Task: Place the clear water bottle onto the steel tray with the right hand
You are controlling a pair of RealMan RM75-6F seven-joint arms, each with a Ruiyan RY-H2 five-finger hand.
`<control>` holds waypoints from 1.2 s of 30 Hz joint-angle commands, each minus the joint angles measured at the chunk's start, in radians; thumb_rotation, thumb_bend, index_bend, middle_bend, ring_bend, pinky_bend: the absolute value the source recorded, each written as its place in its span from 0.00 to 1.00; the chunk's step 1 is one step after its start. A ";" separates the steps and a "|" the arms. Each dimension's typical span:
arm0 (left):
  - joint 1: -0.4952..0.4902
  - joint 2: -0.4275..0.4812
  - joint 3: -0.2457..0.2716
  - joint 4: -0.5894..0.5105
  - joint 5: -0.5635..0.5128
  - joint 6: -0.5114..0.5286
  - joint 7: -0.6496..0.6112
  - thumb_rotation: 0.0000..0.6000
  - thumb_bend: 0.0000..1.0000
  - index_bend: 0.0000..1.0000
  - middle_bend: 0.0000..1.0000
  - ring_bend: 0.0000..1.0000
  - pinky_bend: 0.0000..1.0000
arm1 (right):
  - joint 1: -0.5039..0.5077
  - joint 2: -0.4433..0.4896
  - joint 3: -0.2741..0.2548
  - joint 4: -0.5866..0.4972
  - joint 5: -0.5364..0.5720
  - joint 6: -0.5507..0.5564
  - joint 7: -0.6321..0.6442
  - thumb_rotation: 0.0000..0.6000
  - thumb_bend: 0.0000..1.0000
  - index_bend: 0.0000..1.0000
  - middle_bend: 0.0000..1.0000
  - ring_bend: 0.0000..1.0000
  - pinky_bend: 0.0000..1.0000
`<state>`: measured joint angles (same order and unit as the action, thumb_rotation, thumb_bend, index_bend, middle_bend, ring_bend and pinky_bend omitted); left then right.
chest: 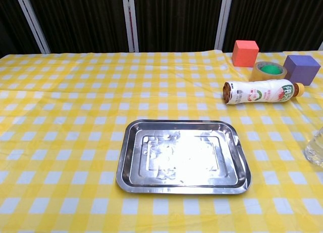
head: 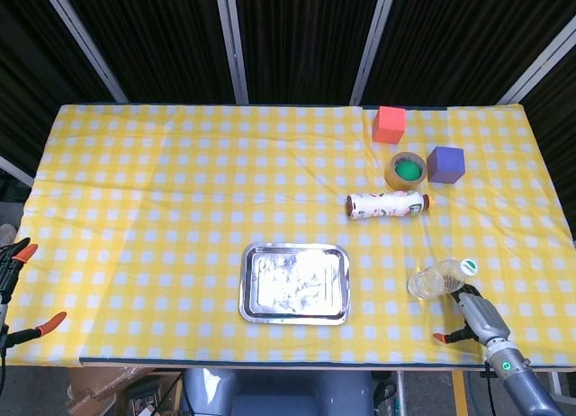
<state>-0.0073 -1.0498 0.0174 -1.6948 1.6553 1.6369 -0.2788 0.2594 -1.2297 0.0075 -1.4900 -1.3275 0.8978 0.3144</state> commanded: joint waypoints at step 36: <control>-0.017 0.008 0.017 -0.053 -0.049 -0.095 0.083 1.00 0.10 0.08 0.00 0.00 0.00 | 0.021 -0.057 0.179 -0.059 0.037 0.038 0.616 1.00 0.33 0.79 0.64 0.30 0.00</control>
<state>-0.0248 -1.0426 0.0340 -1.7475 1.6062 1.5417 -0.1951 0.2873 -1.2763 0.1789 -1.5543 -1.3038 0.9242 0.9355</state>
